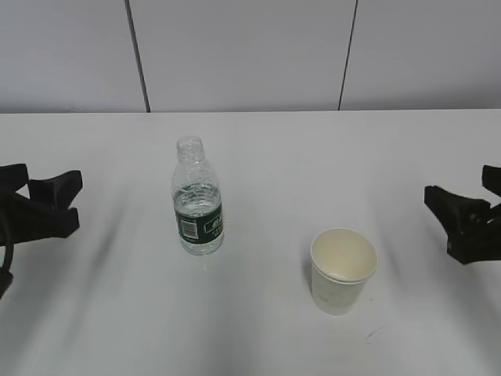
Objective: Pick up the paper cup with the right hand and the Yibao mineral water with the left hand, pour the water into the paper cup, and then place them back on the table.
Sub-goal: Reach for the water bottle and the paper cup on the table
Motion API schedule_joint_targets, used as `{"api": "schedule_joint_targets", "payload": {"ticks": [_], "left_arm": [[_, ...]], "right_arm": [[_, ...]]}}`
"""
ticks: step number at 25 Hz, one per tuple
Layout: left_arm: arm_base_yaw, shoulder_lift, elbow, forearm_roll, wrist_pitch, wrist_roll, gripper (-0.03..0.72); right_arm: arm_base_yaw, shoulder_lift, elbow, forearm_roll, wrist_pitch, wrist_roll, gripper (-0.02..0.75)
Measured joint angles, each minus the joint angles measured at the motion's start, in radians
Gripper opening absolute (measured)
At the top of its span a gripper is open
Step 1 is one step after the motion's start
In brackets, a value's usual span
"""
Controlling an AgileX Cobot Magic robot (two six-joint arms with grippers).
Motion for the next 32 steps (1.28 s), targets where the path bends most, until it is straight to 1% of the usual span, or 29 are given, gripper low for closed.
{"api": "schedule_joint_targets", "payload": {"ticks": [4, 9, 12, 14, 15, 19, 21, 25, 32], "left_arm": [[0.000, 0.071, 0.011, 0.085, -0.081, -0.006, 0.459], [0.000, 0.192, 0.011, 0.166, -0.163, -0.008, 0.450], [0.000, 0.300, 0.011, 0.193, -0.221, -0.008, 0.448], [0.000, 0.364, 0.011, 0.212, -0.299, -0.008, 0.448], [0.000, 0.395, 0.011, 0.222, -0.328, -0.008, 0.447], [0.000, 0.489, 0.008, 0.253, -0.363, -0.008, 0.447], [0.000, 0.511, 0.006, 0.256, -0.367, -0.008, 0.445], [0.000, 0.520, 0.003, 0.259, -0.370, -0.008, 0.440], [0.000, 0.520, 0.003, 0.259, -0.370, -0.008, 0.436]], "right_arm": [[0.000, 0.050, 0.038, -0.064, -0.050, 0.000, 0.587], [0.000, 0.183, 0.097, -0.084, -0.181, 0.001, 0.587], [0.000, 0.302, 0.137, -0.105, -0.333, 0.001, 0.587], [0.000, 0.394, 0.164, -0.122, -0.434, -0.001, 0.587], [0.000, 0.438, 0.177, -0.127, -0.458, -0.001, 0.587], [0.000, 0.576, 0.194, -0.144, -0.485, -0.018, 0.587], [0.000, 0.624, 0.197, -0.193, -0.487, -0.021, 0.587], [0.000, 0.645, 0.177, -0.304, -0.494, -0.023, 0.587], [0.000, 0.648, 0.084, -0.382, -0.497, -0.025, 0.587]]}}
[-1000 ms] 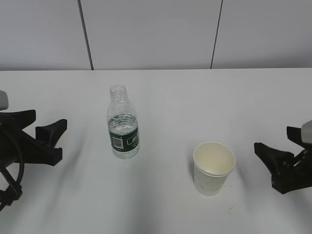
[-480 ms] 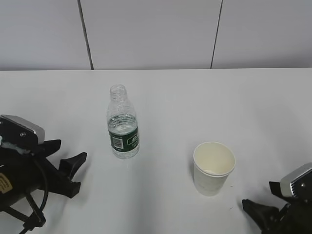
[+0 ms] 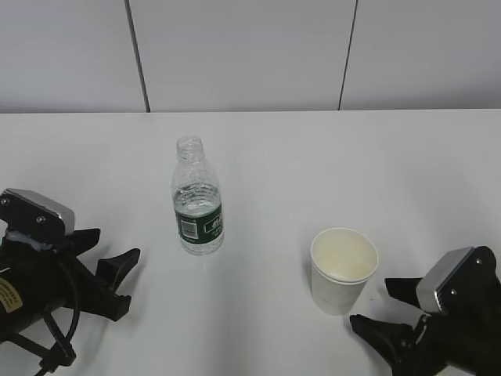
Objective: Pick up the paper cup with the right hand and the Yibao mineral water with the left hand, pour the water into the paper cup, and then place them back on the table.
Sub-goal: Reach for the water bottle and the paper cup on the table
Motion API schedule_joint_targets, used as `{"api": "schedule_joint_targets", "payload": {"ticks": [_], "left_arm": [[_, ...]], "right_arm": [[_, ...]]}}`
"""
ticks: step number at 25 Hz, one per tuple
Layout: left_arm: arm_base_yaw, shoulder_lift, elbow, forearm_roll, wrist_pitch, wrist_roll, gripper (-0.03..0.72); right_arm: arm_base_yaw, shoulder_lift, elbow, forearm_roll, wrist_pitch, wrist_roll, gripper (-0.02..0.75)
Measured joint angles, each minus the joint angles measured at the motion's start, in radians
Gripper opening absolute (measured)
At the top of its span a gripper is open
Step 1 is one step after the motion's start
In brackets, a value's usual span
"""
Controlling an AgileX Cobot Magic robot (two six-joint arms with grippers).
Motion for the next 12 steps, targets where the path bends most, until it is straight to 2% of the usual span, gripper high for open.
{"api": "schedule_joint_targets", "payload": {"ticks": [4, 9, 12], "left_arm": [[0.000, 0.000, 0.000, 0.000, 0.000, 0.000, 0.431], [0.000, 0.000, 0.000, 0.000, 0.000, 0.000, 0.432], [0.000, 0.000, 0.000, 0.000, 0.000, 0.000, 0.428]], "right_arm": [[0.000, 0.001, -0.054, -0.038, 0.000, 0.000, 0.590], [0.000, 0.053, -0.117, -0.139, -0.002, 0.039, 0.643], [0.000, 0.110, -0.147, -0.153, -0.002, 0.054, 0.659]]}}
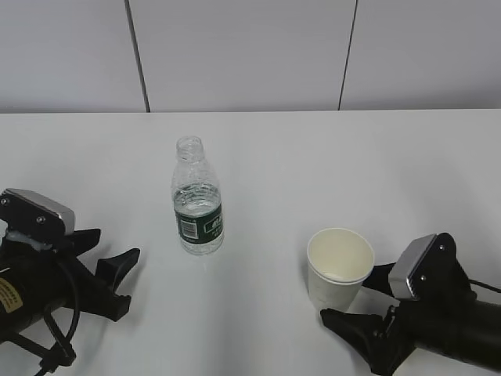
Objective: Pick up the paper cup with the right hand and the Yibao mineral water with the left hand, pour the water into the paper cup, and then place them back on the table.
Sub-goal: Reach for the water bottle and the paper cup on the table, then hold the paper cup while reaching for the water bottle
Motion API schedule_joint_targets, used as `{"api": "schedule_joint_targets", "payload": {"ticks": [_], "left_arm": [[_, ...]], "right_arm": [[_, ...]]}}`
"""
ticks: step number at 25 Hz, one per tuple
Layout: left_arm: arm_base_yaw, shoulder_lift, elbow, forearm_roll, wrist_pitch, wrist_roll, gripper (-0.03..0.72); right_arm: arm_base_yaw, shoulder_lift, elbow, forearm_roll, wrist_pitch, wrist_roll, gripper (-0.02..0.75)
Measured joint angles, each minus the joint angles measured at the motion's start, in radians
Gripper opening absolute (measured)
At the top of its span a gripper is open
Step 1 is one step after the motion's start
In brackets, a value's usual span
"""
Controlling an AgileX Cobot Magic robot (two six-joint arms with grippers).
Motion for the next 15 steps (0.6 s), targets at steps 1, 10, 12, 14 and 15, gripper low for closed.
{"api": "schedule_joint_targets", "payload": {"ticks": [1, 10, 12, 14, 15], "left_arm": [[0.000, 0.000, 0.000, 0.000, 0.000, 0.000, 0.428], [0.000, 0.000, 0.000, 0.000, -0.001, 0.000, 0.427], [0.000, 0.000, 0.000, 0.000, -0.001, 0.000, 0.426], [0.000, 0.000, 0.000, 0.000, -0.001, 0.000, 0.427], [0.000, 0.000, 0.000, 0.000, -0.001, 0.000, 0.427]], "right_arm": [[0.000, 0.018, -0.010, -0.002, 0.000, 0.002, 0.661], [0.000, 0.066, -0.093, -0.020, 0.000, 0.005, 0.661], [0.000, 0.066, -0.100, -0.025, 0.000, 0.005, 0.661], [0.000, 0.066, -0.108, -0.037, 0.000, 0.005, 0.659], [0.000, 0.066, -0.110, -0.037, 0.000, 0.005, 0.653]]}}
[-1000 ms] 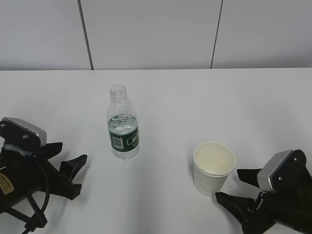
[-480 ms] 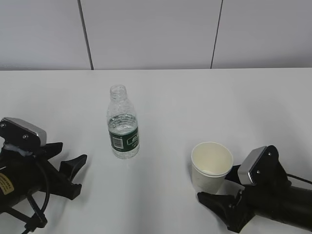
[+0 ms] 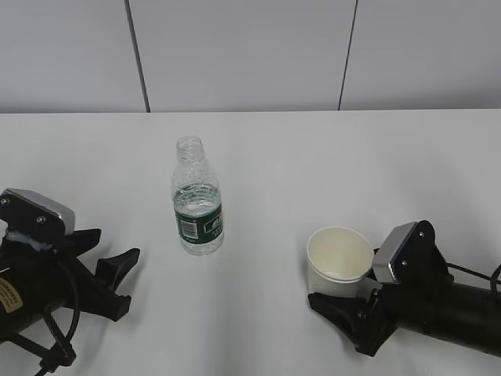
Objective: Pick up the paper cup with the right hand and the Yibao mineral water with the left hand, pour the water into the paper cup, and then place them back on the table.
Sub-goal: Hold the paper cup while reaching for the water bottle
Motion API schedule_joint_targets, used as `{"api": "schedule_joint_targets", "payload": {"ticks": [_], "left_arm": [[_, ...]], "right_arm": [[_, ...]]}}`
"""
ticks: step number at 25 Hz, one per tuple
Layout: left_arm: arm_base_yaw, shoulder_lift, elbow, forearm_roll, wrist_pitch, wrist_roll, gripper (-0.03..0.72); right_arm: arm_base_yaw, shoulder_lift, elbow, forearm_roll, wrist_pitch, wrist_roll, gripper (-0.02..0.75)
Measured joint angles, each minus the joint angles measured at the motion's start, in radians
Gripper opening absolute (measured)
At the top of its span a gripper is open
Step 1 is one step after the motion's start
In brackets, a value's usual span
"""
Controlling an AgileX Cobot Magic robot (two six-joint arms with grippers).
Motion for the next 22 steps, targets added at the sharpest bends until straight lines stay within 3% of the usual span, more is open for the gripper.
{"api": "schedule_joint_targets", "payload": {"ticks": [6, 10, 18, 22], "left_arm": [[0.000, 0.000, 0.000, 0.000, 0.000, 0.000, 0.426], [0.000, 0.000, -0.002, 0.018, 0.000, 0.000, 0.431], [0.000, 0.000, -0.057, 0.111, 0.001, 0.000, 0.575], [0.000, 0.000, -0.105, 0.162, 0.001, -0.008, 0.590]], "right_arm": [[0.000, 0.000, -0.008, -0.005, 0.000, 0.000, 0.559], [0.000, 0.000, -0.017, -0.006, 0.000, 0.000, 0.540], [0.000, 0.000, -0.017, -0.006, 0.000, 0.000, 0.536], [0.000, 0.000, -0.017, -0.006, 0.000, 0.000, 0.536]]}}
